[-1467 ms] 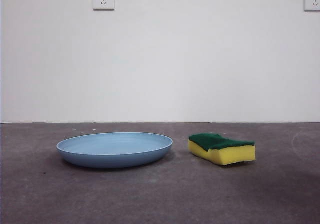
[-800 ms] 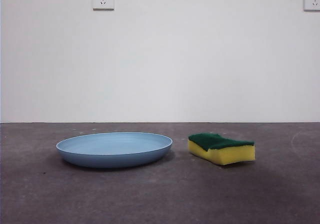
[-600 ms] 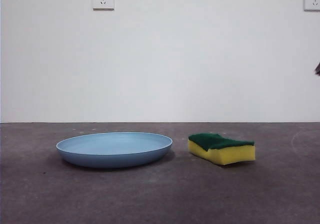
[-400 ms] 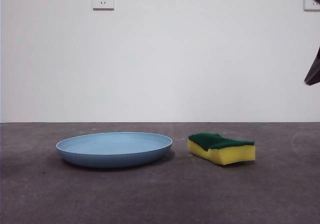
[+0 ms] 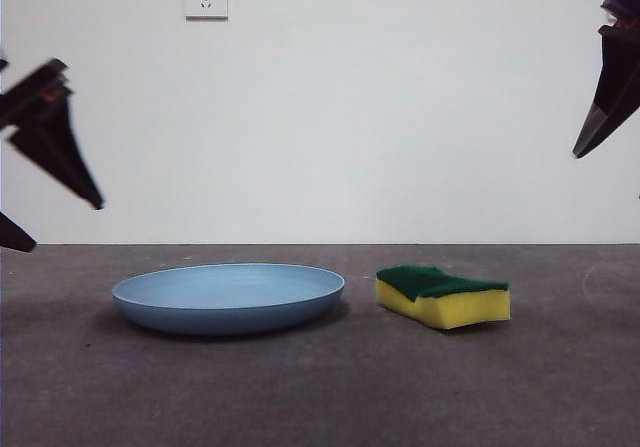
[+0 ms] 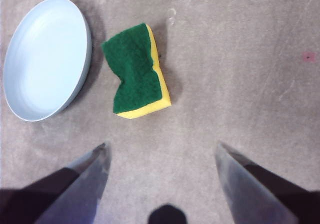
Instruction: Pick up the plate,pick up the cloth,clean the plate with the cloth
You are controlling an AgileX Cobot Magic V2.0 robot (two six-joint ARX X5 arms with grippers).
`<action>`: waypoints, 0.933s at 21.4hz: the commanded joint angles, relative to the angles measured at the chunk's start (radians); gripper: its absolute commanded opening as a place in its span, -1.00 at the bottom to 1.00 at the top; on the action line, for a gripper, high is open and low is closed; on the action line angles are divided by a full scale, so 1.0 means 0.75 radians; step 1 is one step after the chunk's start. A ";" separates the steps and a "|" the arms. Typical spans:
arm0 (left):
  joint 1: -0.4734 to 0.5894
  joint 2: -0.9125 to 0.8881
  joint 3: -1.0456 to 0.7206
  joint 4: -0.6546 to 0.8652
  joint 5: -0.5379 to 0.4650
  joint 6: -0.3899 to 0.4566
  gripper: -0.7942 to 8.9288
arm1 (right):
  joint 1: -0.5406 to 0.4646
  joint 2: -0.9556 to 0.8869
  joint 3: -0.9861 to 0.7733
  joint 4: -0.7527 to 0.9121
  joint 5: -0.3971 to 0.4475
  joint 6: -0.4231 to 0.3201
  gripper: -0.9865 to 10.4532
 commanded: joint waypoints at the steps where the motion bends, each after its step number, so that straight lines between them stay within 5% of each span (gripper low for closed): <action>1: -0.007 0.155 0.102 0.020 -0.005 -0.017 -0.01 | 0.003 0.001 0.003 0.004 -0.006 -0.014 -0.22; 9: -0.095 0.557 0.309 0.072 -0.046 -0.028 -0.03 | 0.003 0.001 0.003 0.007 -0.006 -0.015 -0.22; 11: -0.121 0.613 0.314 0.111 -0.084 -0.027 -0.27 | 0.003 0.001 0.003 0.013 -0.006 -0.015 -0.22; 14: -0.138 0.667 0.314 0.121 -0.091 -0.027 -0.29 | 0.003 0.001 0.003 0.013 -0.005 -0.015 -0.22; 17: -0.154 0.673 0.314 0.126 -0.140 -0.005 -0.87 | 0.004 0.001 0.003 0.015 -0.006 -0.015 -0.22; 20: -0.154 0.666 0.319 0.136 -0.139 0.014 -0.85 | 0.025 0.001 0.006 0.040 -0.006 -0.015 -0.22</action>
